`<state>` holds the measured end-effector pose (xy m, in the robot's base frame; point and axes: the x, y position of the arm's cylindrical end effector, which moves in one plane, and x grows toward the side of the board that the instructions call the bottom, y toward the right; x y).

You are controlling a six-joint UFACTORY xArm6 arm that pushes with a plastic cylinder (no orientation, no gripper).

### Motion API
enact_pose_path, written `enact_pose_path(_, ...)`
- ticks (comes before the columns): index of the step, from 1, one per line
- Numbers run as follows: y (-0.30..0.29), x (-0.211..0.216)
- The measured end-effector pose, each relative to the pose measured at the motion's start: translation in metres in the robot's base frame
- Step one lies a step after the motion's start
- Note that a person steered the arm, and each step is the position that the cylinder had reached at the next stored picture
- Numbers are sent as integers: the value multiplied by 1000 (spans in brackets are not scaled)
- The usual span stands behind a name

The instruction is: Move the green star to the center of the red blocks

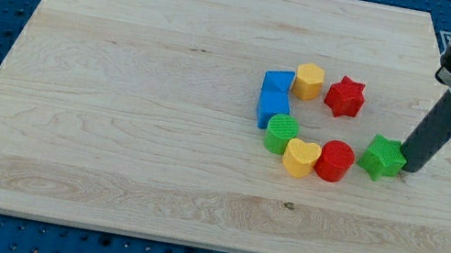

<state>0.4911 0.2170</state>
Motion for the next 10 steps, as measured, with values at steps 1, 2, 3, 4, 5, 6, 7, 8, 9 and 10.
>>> enact_pose_path(1, 18, 4)
enact_pose_path(2, 36, 15)
enact_pose_path(3, 36, 39)
enact_pose_path(4, 21, 37)
enact_pose_path(5, 5, 13)
enact_pose_path(6, 3, 5)
enact_pose_path(7, -8, -4)
enact_pose_path(8, 12, 9)
enact_pose_path(9, 24, 30)
enact_pose_path(10, -11, 33)
